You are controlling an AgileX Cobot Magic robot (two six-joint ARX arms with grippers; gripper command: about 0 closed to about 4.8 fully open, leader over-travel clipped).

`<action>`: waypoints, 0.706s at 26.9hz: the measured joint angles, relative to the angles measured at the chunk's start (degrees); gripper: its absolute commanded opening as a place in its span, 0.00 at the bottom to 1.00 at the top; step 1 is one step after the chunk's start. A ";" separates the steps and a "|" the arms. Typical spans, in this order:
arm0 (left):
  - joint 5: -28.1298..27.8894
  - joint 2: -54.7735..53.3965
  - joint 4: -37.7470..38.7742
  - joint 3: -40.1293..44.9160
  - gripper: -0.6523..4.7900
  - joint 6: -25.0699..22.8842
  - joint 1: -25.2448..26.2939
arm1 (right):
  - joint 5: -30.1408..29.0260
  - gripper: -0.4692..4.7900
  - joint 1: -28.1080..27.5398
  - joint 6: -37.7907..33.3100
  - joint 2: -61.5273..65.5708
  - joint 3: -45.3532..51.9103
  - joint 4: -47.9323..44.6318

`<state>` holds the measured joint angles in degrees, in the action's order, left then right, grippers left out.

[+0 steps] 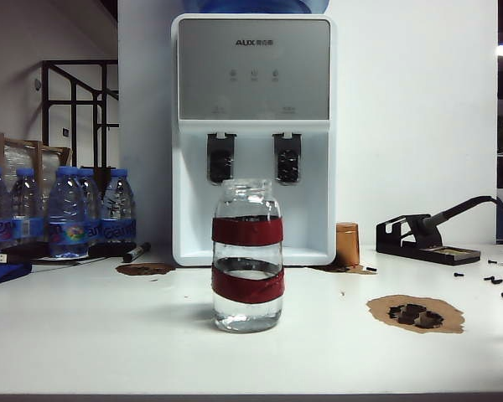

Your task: Pick up the water bottle with two loops of red belts, then reach the front water dispenser and gently press the gray-black baffle horizontally to get a little water.

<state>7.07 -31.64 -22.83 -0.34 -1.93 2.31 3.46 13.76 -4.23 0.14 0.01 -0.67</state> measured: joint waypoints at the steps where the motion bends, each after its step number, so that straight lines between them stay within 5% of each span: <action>1: 0.00 0.00 1.27 0.00 0.11 0.00 0.00 | 2.34 0.08 0.00 0.28 0.00 0.00 0.68; 13: -0.48 -0.04 2.05 0.00 0.11 -0.26 0.00 | 6.80 0.09 0.00 2.51 0.00 0.00 3.80; 19: -0.26 14.51 9.46 -0.02 0.11 -0.50 -0.17 | 6.78 0.09 0.00 2.49 0.00 0.00 5.62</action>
<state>6.81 -17.12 -13.37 -0.36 -2.44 2.13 10.24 13.76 -1.74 0.14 0.01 4.95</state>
